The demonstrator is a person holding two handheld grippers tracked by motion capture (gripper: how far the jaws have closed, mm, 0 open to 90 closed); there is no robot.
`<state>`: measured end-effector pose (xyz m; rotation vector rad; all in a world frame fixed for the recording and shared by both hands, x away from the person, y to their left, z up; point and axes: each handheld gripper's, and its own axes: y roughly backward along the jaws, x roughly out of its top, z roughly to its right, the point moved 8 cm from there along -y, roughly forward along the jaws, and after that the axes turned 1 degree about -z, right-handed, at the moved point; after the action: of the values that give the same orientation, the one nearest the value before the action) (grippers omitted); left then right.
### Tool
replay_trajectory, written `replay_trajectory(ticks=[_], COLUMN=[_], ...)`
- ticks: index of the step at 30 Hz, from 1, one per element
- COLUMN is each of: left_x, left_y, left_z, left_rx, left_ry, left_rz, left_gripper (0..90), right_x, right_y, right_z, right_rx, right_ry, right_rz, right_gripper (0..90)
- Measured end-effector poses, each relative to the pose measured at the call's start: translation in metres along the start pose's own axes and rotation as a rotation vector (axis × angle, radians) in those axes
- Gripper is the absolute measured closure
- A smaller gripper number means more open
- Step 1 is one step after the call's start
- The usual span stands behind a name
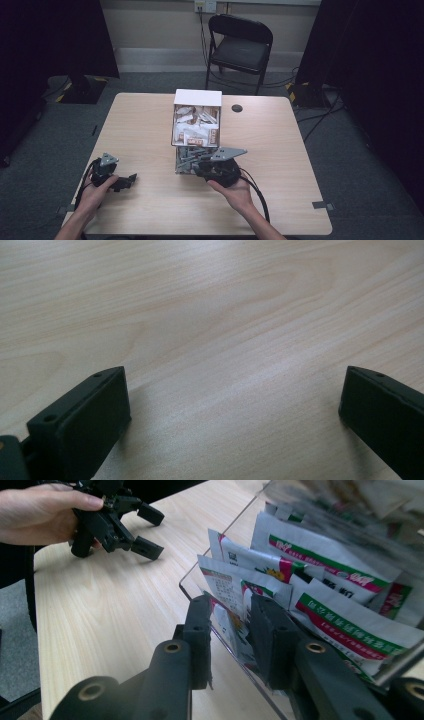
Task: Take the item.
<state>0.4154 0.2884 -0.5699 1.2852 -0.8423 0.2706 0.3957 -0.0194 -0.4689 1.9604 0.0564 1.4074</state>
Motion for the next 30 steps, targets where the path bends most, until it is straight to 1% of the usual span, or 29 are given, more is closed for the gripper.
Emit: replay_trajectory(ticks=[1,7,9,12,17,25,26,28,30], left_x=[0.000,0.000,0.000,0.000,0.000,0.000,0.000,0.000,0.000], left_y=[0.000,0.000,0.000,0.000,0.000,0.000,0.000,0.000,0.000], left_z=[0.000,0.000,0.000,0.000,0.000,0.000,0.000,0.000,0.000], left_rx=[0.000,0.000,0.000,0.000,0.000,0.000,0.000,0.000,0.000], left_ry=[-0.001,0.000,0.000,-0.001,0.000,0.000,0.000,0.000,0.000], left_rz=[-0.002,0.000,0.000,0.000,0.000,0.000,0.000,0.000,0.000], left_gripper=[0.0,0.0,0.0,0.0,0.0,0.0,0.0,0.0,0.0], right_x=[-0.001,-0.005,-0.007,-0.009,-0.010,-0.010,-0.009,-0.009,-0.010], right_y=[-0.002,-0.009,-0.011,-0.014,-0.014,-0.011,-0.009,-0.008,-0.008], right_z=[0.000,0.002,0.002,0.004,0.004,0.006,0.006,0.008,0.009], right_rx=[-0.006,-0.007,-0.010,-0.018,-0.015,-0.026,-0.026,-0.022,-0.020], right_ry=[0.004,0.012,0.019,0.024,0.022,0.014,0.009,0.003,-0.002], right_rz=[-0.005,-0.019,-0.032,-0.041,-0.037,-0.020,-0.009,-0.008,-0.003], right_gripper=[70.4,70.9,71.2,73.4,76.9,78.4,79.5,82.7,83.5])
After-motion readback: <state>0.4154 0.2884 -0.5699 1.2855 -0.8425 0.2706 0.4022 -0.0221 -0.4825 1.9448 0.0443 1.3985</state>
